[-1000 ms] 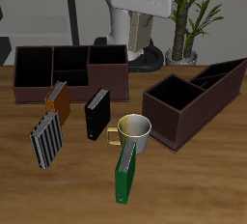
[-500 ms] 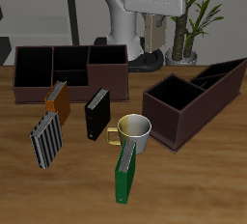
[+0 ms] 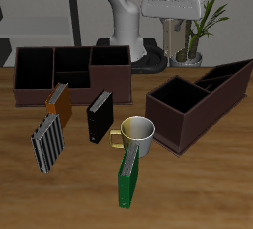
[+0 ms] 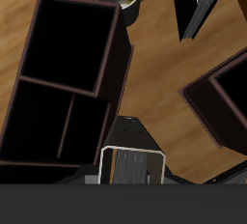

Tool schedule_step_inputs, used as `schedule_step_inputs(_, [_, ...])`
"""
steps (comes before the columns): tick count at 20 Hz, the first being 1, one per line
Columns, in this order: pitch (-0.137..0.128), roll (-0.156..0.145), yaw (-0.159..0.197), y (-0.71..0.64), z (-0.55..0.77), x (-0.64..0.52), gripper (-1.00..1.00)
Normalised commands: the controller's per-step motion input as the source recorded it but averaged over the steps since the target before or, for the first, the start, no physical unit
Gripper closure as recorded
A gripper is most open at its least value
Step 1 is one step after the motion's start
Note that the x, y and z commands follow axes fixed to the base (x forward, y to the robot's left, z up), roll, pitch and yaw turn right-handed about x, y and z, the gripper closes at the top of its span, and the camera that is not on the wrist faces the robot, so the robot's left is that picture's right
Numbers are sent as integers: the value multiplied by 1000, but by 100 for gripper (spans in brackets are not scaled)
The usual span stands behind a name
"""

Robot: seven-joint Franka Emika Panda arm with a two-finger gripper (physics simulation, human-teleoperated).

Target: Place the yellow book into the left desk caddy's back compartment

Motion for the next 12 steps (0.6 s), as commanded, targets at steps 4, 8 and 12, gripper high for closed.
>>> schedule_step_inputs(4, [-8, -2, -23, 492, 294, 156, 100])
schedule_step_inputs(8, [6, -15, -63, 250, 247, 190, 100])
schedule_step_inputs(12, [-13, 16, -8, 309, 145, 180, 100])
